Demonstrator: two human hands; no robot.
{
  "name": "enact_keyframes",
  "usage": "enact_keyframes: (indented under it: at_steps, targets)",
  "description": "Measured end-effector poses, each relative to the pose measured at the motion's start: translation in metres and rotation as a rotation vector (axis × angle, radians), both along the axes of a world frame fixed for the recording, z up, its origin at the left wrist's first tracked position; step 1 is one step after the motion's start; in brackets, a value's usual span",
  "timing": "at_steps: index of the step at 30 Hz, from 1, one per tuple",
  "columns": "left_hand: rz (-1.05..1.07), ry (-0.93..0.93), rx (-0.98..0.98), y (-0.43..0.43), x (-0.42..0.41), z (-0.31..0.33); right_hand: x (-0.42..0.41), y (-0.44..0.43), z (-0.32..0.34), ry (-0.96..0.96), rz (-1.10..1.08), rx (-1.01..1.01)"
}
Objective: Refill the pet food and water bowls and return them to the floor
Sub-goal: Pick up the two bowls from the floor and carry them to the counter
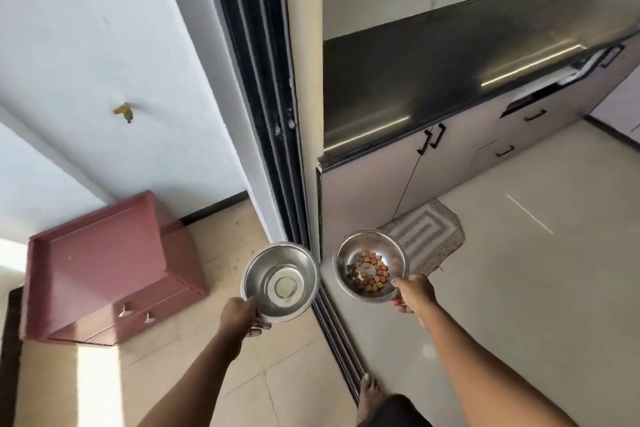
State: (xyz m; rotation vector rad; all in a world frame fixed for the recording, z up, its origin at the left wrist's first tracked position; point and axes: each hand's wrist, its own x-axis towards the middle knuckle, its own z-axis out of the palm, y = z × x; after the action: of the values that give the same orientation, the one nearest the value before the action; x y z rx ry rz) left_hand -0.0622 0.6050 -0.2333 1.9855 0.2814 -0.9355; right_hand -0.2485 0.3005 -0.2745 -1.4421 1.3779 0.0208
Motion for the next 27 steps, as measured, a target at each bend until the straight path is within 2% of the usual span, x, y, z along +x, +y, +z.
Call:
enact_keyframes:
  at_steps: [5,14,21,27]
  targets:
    - [-0.058,-0.044,-0.009,-0.095,-0.01,0.004,-0.011,-0.088,0.011,-0.033,-0.047,-0.016]
    - [-0.134,-0.111,-0.065,-0.245,-0.003,0.068,-0.012,-0.223,0.098,-0.065,-0.093,-0.133]
    - [-0.153,-0.211,-0.136,-0.339,0.038,0.12,0.017,-0.305,0.165,-0.115,-0.132,-0.184]
    - [-0.09,-0.281,-0.172,-0.405,0.091,0.136,0.061,-0.365,0.191,-0.151,-0.118,-0.152]
